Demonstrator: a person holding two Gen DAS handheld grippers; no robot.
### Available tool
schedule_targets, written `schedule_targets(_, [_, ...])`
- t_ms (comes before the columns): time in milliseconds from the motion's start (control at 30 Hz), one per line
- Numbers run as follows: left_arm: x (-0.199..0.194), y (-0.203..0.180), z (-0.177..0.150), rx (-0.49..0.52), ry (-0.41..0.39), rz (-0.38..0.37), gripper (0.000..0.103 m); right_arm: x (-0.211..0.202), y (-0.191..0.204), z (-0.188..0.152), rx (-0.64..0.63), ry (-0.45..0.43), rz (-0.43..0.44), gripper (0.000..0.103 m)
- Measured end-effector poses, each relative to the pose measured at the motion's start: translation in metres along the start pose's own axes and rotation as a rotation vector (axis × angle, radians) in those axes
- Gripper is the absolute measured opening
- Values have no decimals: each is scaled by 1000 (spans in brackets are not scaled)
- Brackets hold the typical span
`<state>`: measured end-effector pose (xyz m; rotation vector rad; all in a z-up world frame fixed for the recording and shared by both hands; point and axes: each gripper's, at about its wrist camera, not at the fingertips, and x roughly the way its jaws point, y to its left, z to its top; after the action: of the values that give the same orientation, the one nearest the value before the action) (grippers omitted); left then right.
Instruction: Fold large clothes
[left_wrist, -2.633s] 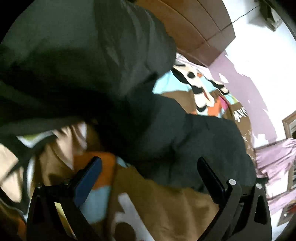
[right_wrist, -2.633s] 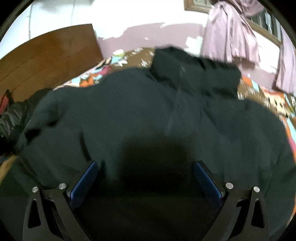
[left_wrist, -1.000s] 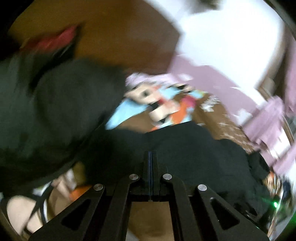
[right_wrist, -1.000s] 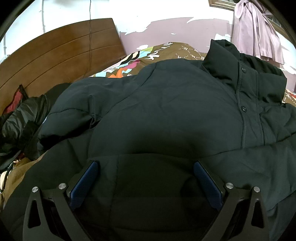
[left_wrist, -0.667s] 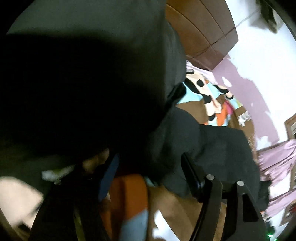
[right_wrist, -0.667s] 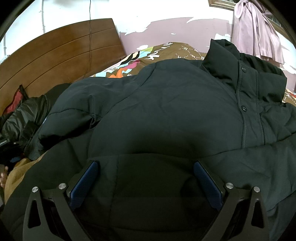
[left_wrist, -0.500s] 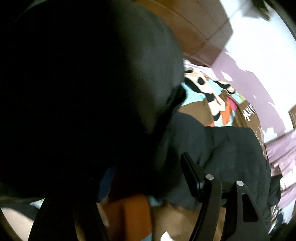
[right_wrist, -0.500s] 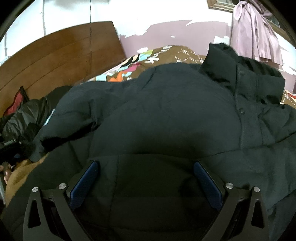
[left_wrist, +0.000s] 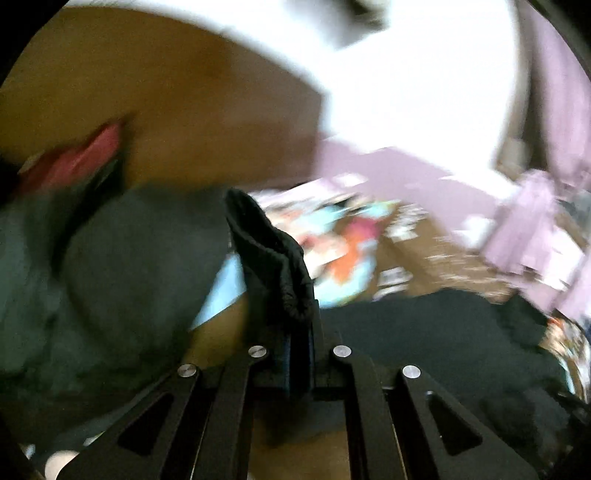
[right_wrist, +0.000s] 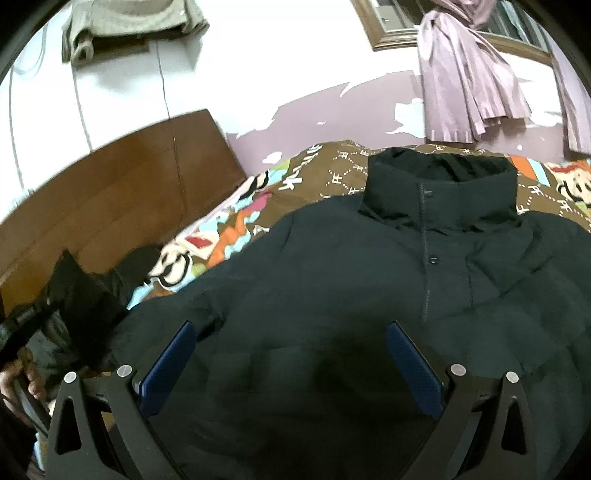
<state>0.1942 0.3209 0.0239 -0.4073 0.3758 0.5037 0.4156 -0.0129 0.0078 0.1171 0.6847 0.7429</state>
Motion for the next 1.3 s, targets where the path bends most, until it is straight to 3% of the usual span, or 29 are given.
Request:
schedule_targets(100, [-13,-54,18,110,-51,-165,4,-17,-4,4,18,-37,-54,103])
schedule_targets(200, [-12,-106,25,180,-42,-332,4,-38,-16,8,70,-79,-84,103])
schedule_targets(467, [-11,-221,-14,328,176,-671,4,-91,-61,-1,212,-103,-126,103])
schedule_targets(567, [-10,-245,-46,404,265,-711,4,-99,-78,-14,308,-102,-68,103])
schedule_targets(600, [-8,-252,-56,416,308,-721,4,-102,-86,-21,361,-106,-11,103])
schedule_targets(767, [9,-261,-92,429,468,-738,4,-100,-94,-31,445,-83,119,103])
schedule_targets(1000, [7,-258,-97,455,497,-746,4,-70,-80,-20,509,-5,252,103])
schedule_targets(1100, [8,-261,-100,473,497,-742,4,-57,-74,-6,514,30,281,98])
schedule_targets(1200, [5,-261,-102,493,495,-743,4,-44,-64,3,470,79,239,89])
schedule_targets(1233, [5,-261,-104,496,495,-744,4,-40,-63,4,462,94,228,78])
schedule_targets(1267, [4,-262,-106,501,496,-744,4,-36,-62,3,459,107,225,57])
schedule_targets(1300, [4,-262,-106,506,496,-746,4,-33,-62,0,464,125,227,46])
